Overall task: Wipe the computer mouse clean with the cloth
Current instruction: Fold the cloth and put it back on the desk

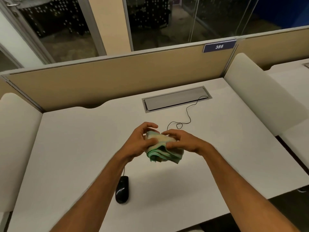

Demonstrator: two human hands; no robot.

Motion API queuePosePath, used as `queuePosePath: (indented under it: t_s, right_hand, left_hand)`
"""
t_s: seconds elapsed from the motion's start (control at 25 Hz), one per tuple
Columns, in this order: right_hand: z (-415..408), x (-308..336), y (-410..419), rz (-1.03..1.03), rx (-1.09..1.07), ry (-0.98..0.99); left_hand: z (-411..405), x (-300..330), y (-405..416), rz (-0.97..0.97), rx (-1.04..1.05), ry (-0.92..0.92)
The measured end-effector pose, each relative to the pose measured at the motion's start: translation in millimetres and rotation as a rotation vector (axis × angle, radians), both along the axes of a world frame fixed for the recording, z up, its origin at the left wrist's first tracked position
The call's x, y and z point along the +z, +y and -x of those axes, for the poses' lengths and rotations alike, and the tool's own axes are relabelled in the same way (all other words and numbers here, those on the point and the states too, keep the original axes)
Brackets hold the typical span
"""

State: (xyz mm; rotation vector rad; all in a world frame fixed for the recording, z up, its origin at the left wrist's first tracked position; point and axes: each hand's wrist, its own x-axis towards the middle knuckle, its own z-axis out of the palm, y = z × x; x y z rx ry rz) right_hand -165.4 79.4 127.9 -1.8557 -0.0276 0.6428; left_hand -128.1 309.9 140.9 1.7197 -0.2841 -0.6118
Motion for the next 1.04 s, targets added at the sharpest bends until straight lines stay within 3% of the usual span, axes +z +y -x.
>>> queuePosePath:
  t_s: [0.2, 0.6, 0.8, 1.04]
  right_hand:
    - [-30.8, -9.1, -79.5, -0.041, -0.165, -0.166]
    - [-85.8, -77.4, -236.9, -0.004, -0.658, -0.246]
    - [-116.7, -129.1, -293.1, 0.131, -0.773, -0.269]
    - [-143.3, -196.6, -330.7, 0.395, -0.636, -0.281]
  left_hand:
    - [-46.2, -12.0, -100.8, 0.006, 0.13, 0.005]
    - [-120.4, -85.0, -312.7, 0.137, 0.303, 0.338]
    - [-162.7, -145.0, -381.5, 0.039, 0.341, 0.288]
    - [-204.7, -201.1, -430.2, -0.19, 0.258, 0.103]
